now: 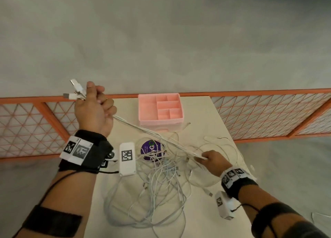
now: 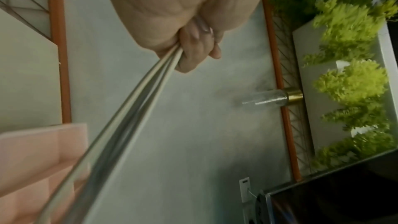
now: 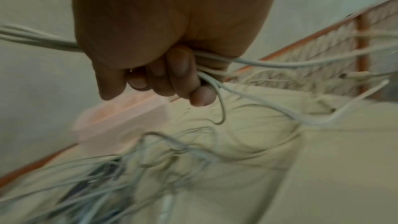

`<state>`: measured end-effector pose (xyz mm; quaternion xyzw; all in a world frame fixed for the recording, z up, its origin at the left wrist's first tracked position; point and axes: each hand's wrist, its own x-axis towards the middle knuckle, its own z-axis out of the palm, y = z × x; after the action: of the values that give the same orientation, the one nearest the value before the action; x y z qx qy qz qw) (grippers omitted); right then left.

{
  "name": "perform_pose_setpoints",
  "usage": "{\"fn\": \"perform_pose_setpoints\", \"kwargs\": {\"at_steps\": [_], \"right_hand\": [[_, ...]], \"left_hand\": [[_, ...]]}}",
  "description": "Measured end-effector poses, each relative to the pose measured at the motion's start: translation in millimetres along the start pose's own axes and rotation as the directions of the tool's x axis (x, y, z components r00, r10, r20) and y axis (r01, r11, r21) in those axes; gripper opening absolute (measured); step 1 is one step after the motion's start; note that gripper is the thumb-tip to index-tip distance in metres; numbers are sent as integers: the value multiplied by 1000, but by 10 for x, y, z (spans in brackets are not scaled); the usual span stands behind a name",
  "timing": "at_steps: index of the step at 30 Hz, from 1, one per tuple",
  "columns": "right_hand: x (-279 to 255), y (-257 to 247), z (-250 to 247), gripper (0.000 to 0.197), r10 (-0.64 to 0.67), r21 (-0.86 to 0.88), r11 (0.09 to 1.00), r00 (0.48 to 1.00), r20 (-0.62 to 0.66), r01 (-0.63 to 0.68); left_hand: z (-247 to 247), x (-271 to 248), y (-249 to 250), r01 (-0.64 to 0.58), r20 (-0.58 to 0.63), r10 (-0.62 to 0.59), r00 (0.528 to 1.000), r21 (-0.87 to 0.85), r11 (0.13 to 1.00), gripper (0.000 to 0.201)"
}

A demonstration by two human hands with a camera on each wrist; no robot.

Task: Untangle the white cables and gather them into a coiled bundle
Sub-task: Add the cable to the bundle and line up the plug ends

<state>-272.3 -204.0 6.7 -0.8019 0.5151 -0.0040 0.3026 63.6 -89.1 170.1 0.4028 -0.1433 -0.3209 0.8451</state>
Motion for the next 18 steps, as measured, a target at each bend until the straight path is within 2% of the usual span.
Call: {"fn": "perform_pose_setpoints", "kwargs": {"at_steps": [5,7,9,11,14,15,16,17,18], "right_hand": [[-115,739,-382,46,218,-275,933,973,-79,-232],[-191,1056,-576,40,320,-333,875,937,-143,-350],[-269,1328,-787,37,397,-295,837,882,-252,-461],[-349,1495,-994,41,431,-208,807,793,-430,-552],[-477,1588,-1263,48,410,-144,717,579,-705,-683],[-508,1600,-1315,47,408,-135,691,538,-738,-710],[-521,1611,-1336,44,415,-148,674,536,-735,-724],[-519,1618,-1325,38,430,-189,657,569,-701,-729],[-508,1652,-1268,32,460,-240,649,624,-631,-722]], "left_hand": [[-137,64,-6,-23,-65,25,998,30,999,41],[-200,92,-25,-5,-79,7,997,29,1000,42],[-266,116,-81,25,-87,-23,996,27,999,42],[-303,99,-197,59,-90,-54,995,55,997,39],[-314,-14,-460,147,-86,-137,987,135,980,37],[-332,-62,-556,177,-81,-165,983,183,967,37],[-355,-114,-651,208,-71,-197,978,239,948,36],[-381,-162,-741,241,-57,-235,970,297,924,35],[-407,-210,-819,276,-43,-279,959,349,895,34]]}}
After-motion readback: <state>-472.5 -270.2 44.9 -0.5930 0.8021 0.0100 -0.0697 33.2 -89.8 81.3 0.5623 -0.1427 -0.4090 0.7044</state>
